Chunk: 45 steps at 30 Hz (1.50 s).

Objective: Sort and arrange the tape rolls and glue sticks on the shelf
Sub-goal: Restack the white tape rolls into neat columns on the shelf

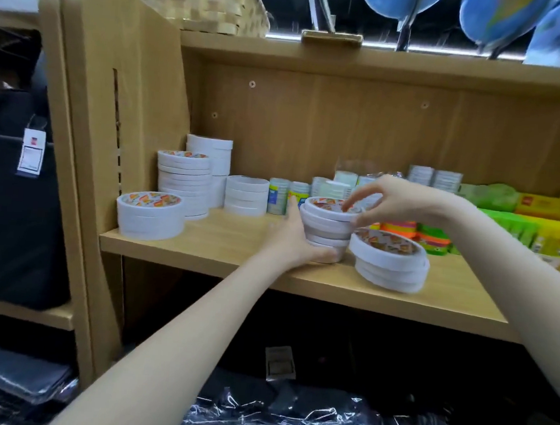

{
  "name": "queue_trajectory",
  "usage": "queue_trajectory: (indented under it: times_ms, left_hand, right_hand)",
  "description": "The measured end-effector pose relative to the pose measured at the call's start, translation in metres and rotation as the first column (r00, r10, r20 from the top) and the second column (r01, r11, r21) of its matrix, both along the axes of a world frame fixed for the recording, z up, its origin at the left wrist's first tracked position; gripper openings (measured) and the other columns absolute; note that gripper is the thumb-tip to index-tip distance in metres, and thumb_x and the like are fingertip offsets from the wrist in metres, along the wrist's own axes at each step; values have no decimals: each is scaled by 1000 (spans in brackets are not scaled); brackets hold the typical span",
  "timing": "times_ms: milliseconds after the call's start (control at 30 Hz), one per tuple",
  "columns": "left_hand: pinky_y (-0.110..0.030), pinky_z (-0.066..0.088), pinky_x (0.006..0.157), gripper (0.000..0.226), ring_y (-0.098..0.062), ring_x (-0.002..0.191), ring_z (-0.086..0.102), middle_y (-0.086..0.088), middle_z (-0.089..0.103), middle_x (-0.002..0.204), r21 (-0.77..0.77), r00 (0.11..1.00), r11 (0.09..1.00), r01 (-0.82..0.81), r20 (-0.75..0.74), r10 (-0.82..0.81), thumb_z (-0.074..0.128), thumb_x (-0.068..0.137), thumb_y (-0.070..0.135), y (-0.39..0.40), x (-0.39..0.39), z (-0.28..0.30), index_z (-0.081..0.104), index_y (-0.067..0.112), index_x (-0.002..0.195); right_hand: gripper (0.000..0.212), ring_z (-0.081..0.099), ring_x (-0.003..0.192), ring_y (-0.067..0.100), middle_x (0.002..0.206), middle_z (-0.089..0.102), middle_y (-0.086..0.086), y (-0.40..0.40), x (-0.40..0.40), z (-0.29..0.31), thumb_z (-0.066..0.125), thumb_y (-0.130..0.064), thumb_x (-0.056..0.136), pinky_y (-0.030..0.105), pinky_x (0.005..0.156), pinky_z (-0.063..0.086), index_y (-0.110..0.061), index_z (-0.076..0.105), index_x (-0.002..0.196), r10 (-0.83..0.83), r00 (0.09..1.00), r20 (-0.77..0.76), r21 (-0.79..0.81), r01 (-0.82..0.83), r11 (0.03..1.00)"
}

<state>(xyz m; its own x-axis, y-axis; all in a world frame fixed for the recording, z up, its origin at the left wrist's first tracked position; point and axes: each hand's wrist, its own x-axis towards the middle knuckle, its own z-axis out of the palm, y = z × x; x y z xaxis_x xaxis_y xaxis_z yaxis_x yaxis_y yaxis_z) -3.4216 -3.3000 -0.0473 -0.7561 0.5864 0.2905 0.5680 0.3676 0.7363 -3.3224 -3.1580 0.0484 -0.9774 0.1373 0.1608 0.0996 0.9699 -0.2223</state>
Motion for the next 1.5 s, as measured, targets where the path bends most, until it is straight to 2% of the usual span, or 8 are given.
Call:
queue_trajectory:
  times_ms: [133, 233, 567, 667, 767, 900, 1100, 1500]
  left_hand:
    - [-43, 34, 107, 137, -22, 128, 42, -1, 44, 140, 29, 999, 999, -40, -13, 41, 62, 28, 66, 5, -5, -2, 11, 14, 144]
    - [-37, 41, 100, 110, -20, 120, 48, 1, 50, 130, 28, 996, 996, -86, -16, 86, 80, 49, 49, -11, -20, 1, 24, 15, 137]
    - [-39, 40, 101, 95, -23, 123, 47, -5, 48, 136, 43, 947, 948, -316, -39, 318, 80, 68, 30, -81, -66, 2, 21, 14, 140]
    - [-35, 40, 96, 86, -27, 123, 47, -10, 49, 135, 45, 912, 916, -398, -88, 400, 76, 75, 27, -86, -66, 2, 21, 11, 139]
    - [-32, 41, 84, 67, -28, 115, 52, -11, 57, 122, 35, 877, 886, -462, -131, 462, 72, 79, 26, -90, -65, 2, 32, 7, 130]
    - [-35, 44, 85, 54, -29, 109, 57, -11, 61, 116, 69, 859, 874, -482, -160, 486, 69, 81, 20, -92, -71, -1, 40, 7, 125]
    - [-41, 45, 97, 52, -28, 113, 57, -12, 58, 126, 143, 903, 895, -422, -26, 430, 61, 82, 8, -96, -78, -4, 42, 8, 130]
    - [-37, 38, 96, 39, -29, 120, 46, -14, 50, 128, 10, 827, 844, -536, -193, 528, 54, 93, 25, -83, -76, 0, 45, 3, 123]
  right_hand:
    - [25, 52, 101, 11, 112, 60, -5, 4, -14, 2, 74, -32, 76, 28, 87, 41, -31, 67, 100, -1, 998, 56, 43, -2, 999]
    - [23, 53, 98, 9, 105, 62, -6, -7, -30, 6, 73, -32, 78, 23, 82, 37, -28, 69, 100, 56, 997, 50, 37, -58, 998]
    - [28, 56, 97, 16, 111, 65, 2, -59, -110, -11, 70, -31, 81, 24, 78, 41, -17, 69, 105, 169, 977, -130, -2, -171, 985]
    - [40, 62, 86, 24, 110, 62, 10, -62, -123, -20, 71, -16, 82, 33, 81, 53, -8, 58, 118, 109, 980, -165, -299, -155, 942]
    - [55, 63, 90, 28, 118, 55, 18, -68, -130, -25, 69, -14, 83, 39, 81, 56, -8, 40, 130, 93, 996, 6, -594, -71, 801]
    - [67, 59, 94, 24, 126, 40, 11, -83, -137, -32, 71, -13, 81, 29, 76, 57, -8, 33, 136, 48, 997, -57, -697, -74, 713]
    - [67, 59, 102, 20, 127, 52, 14, -79, -139, -62, 72, -6, 79, 28, 79, 52, -9, 36, 135, -2, 989, -147, -837, -124, 533]
    - [64, 58, 113, 18, 128, 58, 5, -83, -155, -82, 82, -15, 67, 42, 96, 49, -11, 51, 123, -18, 943, -332, -644, -213, 735]
